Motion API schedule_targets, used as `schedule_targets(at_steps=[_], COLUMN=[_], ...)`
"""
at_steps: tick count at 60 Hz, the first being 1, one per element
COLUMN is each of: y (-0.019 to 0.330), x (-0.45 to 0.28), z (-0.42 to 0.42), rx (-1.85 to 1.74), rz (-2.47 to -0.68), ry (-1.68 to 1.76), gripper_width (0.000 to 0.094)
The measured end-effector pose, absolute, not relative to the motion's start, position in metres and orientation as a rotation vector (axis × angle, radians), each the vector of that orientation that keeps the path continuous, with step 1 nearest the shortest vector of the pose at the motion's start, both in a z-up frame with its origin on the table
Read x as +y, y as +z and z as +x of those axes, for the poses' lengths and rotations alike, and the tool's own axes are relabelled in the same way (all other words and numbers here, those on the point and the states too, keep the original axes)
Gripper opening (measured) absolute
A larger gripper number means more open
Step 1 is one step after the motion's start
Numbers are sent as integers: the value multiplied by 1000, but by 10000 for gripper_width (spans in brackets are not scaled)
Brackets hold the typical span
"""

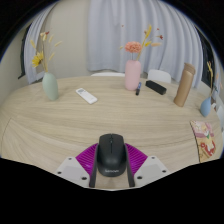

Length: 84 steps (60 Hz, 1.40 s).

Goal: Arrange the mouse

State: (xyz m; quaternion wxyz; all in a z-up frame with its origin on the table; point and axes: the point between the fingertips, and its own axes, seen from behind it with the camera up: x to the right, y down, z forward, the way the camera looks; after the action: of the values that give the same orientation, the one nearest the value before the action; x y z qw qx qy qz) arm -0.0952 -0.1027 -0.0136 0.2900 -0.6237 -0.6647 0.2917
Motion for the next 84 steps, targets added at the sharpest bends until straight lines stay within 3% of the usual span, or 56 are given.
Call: schedule_targets(at_steps=[10, 20, 31, 37, 42, 51, 61, 66, 74, 78, 84], y=[-8, 53, 131, 144, 131, 62, -2, -6, -8, 3, 47], x=[-107, -78, 35, 125, 192, 291, 324, 325, 324, 323, 312], z=[-86, -89, -123, -136, -134, -110, -77, -74, -69, -62, -45], rx=[-1807, -1750, -1579, -1505, -1475, -1506, -1587, -1583, -1602, -1597, -1575], rz=[-1673, -1663, -1681, -1647, -1661, -1704, -1751, -1756, -1774, -1789, -1753], ry=[784, 846, 870, 798, 746, 582, 534, 577, 597, 601, 642], gripper_width=[360, 361, 362, 360, 360, 358, 374, 393, 525, 859, 855])
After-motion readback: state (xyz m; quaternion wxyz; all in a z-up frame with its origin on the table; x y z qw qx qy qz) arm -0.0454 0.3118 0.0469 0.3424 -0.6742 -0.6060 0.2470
